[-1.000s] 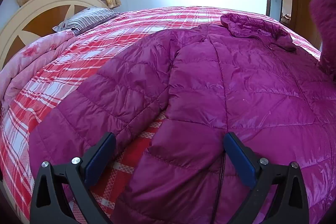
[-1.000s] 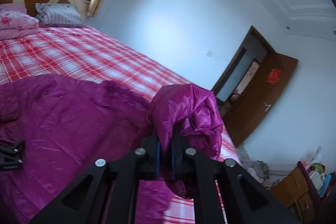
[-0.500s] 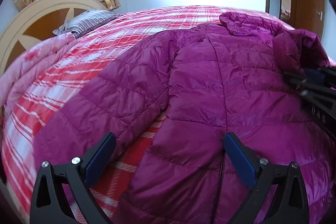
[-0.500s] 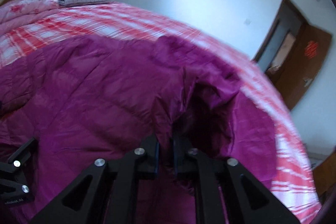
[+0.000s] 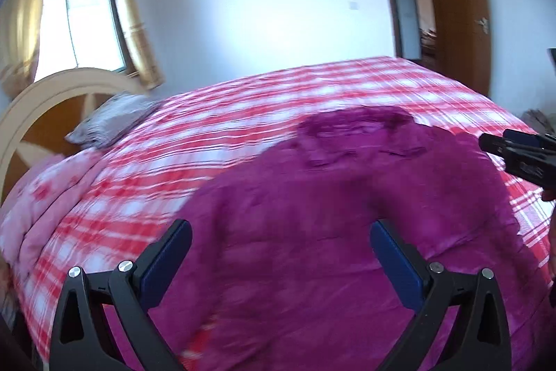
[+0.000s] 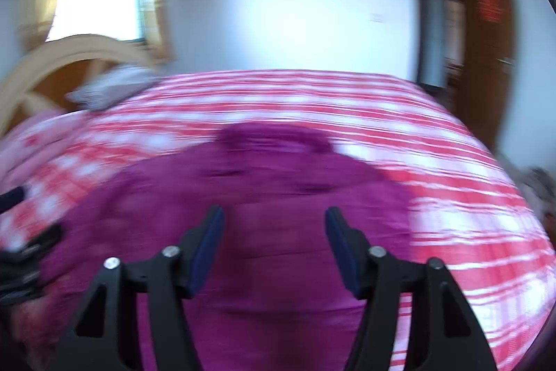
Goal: Fold large clothes
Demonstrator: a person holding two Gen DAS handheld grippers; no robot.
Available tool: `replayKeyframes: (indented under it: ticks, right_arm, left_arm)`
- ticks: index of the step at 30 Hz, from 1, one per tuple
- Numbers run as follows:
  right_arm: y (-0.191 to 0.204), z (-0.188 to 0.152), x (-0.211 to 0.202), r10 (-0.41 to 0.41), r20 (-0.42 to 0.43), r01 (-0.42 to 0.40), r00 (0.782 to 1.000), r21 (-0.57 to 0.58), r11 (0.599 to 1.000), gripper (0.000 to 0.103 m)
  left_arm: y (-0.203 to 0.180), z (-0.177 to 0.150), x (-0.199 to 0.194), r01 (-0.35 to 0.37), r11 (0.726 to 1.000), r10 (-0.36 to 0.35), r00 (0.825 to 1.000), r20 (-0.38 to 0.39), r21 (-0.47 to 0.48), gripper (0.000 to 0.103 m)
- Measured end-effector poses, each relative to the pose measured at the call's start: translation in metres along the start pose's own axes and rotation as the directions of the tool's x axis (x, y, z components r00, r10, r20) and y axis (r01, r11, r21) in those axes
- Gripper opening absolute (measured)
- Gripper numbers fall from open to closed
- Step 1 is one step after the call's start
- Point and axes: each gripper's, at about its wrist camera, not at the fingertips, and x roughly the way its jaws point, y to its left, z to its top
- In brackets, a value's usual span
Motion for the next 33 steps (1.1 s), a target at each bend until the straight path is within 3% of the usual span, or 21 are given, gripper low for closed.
replayKeyframes:
  ticks: [2, 4, 6, 8, 12, 18, 23, 26, 30, 33]
  right_arm:
    - [-0.029, -0.002, 0.019, -0.085, -0.042, 0.088, 0.995, 0.069, 0.994, 0.057]
    - [-0.049, -0.009, 0.038, -0.105, -0.103, 0.117, 0.989, 0.122, 0.986, 0.057]
    - [-0.055, -0.018, 0.054, -0.127, -0.145, 0.141, 0.981, 0.097, 0.985, 0.057]
    - [-0.057, -0.027, 0.067, -0.130, -0.185, 0.145, 0.974, 0.072, 0.987, 0.057]
    - [-0.074, -0.054, 0.086, -0.101, -0.294, 0.132, 0.951, 0.087, 0.987, 0.057]
    - [-0.074, -0.053, 0.072, -0.115, -0.307, 0.135, 0.945, 0.042, 0.990, 0.055]
    - [-0.086, -0.012, 0.058, -0.099, -0.168, 0.118, 0.981, 0.108, 0.987, 0.055]
    - [-0.094, 0.003, 0.092, -0.075, -0.205, 0.106, 0.976, 0.143, 0.984, 0.055]
    - [-0.111, -0.001, 0.143, -0.094, -0.297, 0.150, 0.950, 0.172, 0.974, 0.053]
    - [-0.112, -0.009, 0.158, -0.105, -0.290, 0.152, 0.951, 0.144, 0.978, 0.053]
  left_arm:
    - [-0.016, 0.004, 0.011, 0.018, 1.000, -0.018, 1.000, -0.021, 0.000, 0.102]
    - [-0.032, 0.006, 0.024, 0.024, 1.000, -0.024, 0.999, -0.026, 0.003, 0.102]
    - [-0.048, 0.007, 0.041, 0.019, 0.999, -0.017, 0.999, -0.044, 0.039, 0.102]
    - [-0.058, 0.002, 0.063, -0.022, 0.998, 0.027, 0.998, -0.064, 0.067, 0.102]
    - [-0.060, -0.016, 0.112, -0.050, 0.996, 0.064, 0.981, -0.183, 0.079, 0.102]
    - [-0.050, -0.030, 0.132, 0.025, 1.000, -0.027, 0.970, -0.242, -0.011, 0.102]
    - [-0.047, -0.034, 0.131, 0.033, 0.998, -0.043, 0.970, -0.239, -0.048, 0.102]
    - [-0.049, -0.033, 0.131, 0.024, 0.999, -0.033, 0.972, -0.231, -0.042, 0.102]
    - [-0.046, -0.034, 0.132, 0.033, 0.998, -0.044, 0.972, -0.230, -0.055, 0.102]
    - [-0.046, -0.034, 0.134, 0.035, 0.998, -0.048, 0.972, -0.228, -0.060, 0.102]
